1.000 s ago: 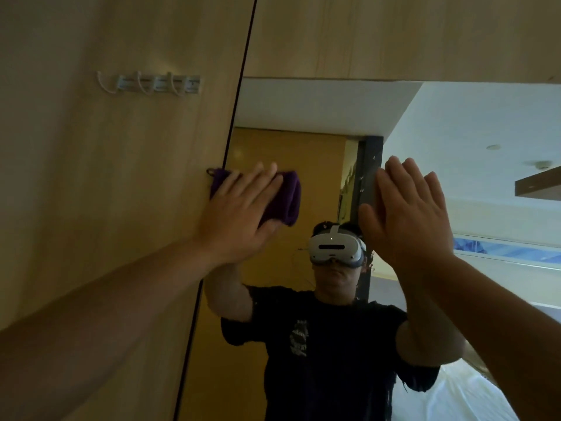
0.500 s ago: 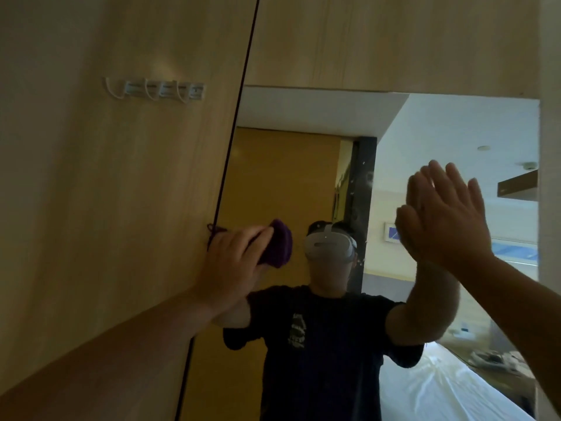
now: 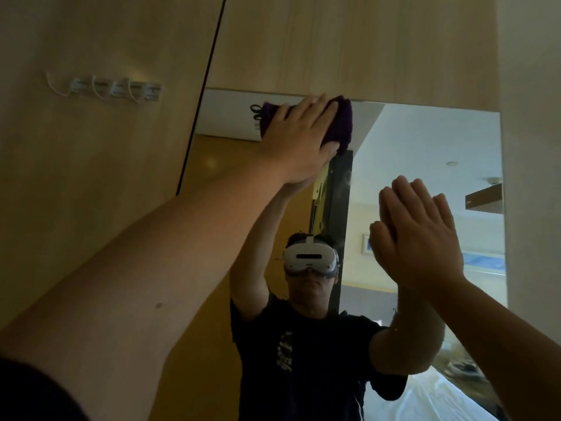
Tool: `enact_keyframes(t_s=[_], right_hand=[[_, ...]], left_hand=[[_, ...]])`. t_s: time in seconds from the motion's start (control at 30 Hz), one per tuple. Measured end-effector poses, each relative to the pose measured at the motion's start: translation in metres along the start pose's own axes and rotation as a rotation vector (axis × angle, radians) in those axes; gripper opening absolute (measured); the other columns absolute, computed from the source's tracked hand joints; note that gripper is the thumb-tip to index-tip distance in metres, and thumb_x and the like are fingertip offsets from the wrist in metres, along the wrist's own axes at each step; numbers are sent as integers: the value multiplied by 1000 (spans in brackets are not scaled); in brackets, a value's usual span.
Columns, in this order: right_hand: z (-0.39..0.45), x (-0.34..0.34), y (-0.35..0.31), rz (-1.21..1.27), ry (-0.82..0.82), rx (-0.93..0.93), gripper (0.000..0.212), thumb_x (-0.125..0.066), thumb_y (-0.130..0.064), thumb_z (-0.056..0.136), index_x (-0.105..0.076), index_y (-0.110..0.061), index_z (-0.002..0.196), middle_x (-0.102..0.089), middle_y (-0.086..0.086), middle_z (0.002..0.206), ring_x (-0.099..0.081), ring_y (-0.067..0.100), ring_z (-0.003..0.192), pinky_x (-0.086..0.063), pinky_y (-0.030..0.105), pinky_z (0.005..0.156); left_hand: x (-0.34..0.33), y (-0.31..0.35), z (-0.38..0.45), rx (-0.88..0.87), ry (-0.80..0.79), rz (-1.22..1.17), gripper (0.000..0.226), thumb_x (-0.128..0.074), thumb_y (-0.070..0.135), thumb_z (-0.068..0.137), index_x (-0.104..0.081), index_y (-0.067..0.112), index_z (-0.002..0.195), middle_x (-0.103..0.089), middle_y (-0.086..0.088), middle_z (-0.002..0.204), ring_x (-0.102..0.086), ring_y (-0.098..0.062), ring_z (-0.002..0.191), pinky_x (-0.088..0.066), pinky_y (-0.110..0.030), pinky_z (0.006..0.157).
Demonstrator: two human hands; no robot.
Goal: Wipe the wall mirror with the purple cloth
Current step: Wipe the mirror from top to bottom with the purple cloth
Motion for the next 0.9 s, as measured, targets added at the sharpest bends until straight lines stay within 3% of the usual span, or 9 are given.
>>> enact_keyframes(t_s=[0.3,0.43,0.57,0.7,0.77,0.9], right_hand=[[2,8,-4,67,-24,-17,58,-30,-46,96,-44,-14,142,-34,12,156,-20,32,149,-16,56,120],[4,8,-2,61,-56,-14,54,-30,-45,97,-44,-15,139,-35,11,154,-22,32,148,-17,56,120],[-1,16,14,63,-52,-59,56,-34,-44,100,-37,-15,148,-24,11,162,-13,30,152,-8,50,122],[-17,20,48,-37,-111,-104,62,-27,-49,99,-31,-14,150,-19,13,163,-10,32,152,-9,54,122],[-26,15,59,-77,-145,-104,63,-20,-51,99,-26,-17,151,-17,12,163,-9,32,152,-14,58,120],[-32,4,65,-105,-134,-109,65,-13,-54,101,-10,-21,157,-3,6,167,7,25,153,-6,53,123]], left_hand=[[-40,76,-216,-148,-38,-45,68,-32,56,101,-32,13,154,-27,-9,162,-22,-30,150,-21,-53,120],[-56,101,-279,-189,-70,-29,67,-42,50,98,-32,15,153,-28,-9,162,-23,-30,150,-22,-54,119],[-51,101,-278,-216,-46,-22,63,-48,45,94,-38,16,149,-40,-9,156,-37,-31,143,-30,-51,115],[-34,96,-264,-240,139,-108,53,-65,26,92,-48,15,140,-58,-8,130,-56,-27,115,-42,-42,96],[-27,86,-238,-220,199,-139,55,-71,18,88,-49,14,137,-61,-9,123,-59,-28,107,-44,-42,90],[5,67,-137,-117,297,-181,55,-77,17,84,-54,6,132,-63,-16,115,-61,-35,97,-49,-48,84]])
Point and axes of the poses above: each hand's wrist, its own z-axis towards the middle knuckle, its own x-axis out of the back of the hand, y = z × x, the point moved 8 cm from there along z, towards the middle knuckle
